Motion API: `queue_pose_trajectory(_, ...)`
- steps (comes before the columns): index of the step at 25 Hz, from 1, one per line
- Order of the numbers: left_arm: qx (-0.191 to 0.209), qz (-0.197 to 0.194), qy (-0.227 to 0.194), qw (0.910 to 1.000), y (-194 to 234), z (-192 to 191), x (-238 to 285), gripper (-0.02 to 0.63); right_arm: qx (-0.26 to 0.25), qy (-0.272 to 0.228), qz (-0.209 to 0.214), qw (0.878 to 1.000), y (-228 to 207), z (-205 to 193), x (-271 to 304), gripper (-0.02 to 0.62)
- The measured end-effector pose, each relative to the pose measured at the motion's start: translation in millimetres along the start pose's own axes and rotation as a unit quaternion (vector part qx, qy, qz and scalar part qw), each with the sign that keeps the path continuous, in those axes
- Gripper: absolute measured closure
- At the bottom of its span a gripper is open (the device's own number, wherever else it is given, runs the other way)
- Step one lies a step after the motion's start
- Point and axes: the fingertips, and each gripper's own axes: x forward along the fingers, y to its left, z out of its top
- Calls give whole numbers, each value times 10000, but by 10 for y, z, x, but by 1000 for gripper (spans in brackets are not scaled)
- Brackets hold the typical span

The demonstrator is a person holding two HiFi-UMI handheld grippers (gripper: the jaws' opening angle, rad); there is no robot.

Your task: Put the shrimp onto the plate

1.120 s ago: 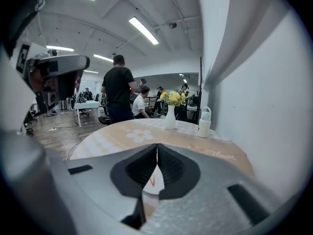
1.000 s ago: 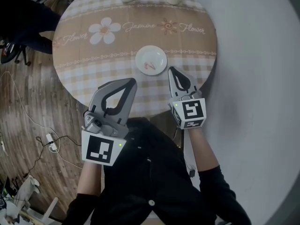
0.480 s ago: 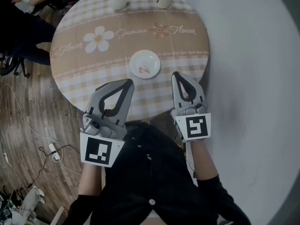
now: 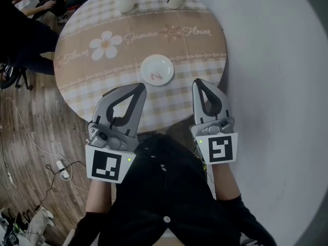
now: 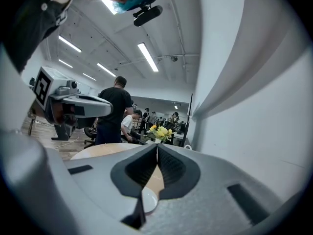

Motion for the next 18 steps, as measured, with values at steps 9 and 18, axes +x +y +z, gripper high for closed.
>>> queue_pose_trajectory(9,31,-71,-73,9999,9,50,19,604,68,-82,-111,9999,-32,98,-72,592)
queue_pose_trajectory(18,54,-87,-98,9999,-20,57,18,604,51,-51,-91,9999,1,95,-97,594)
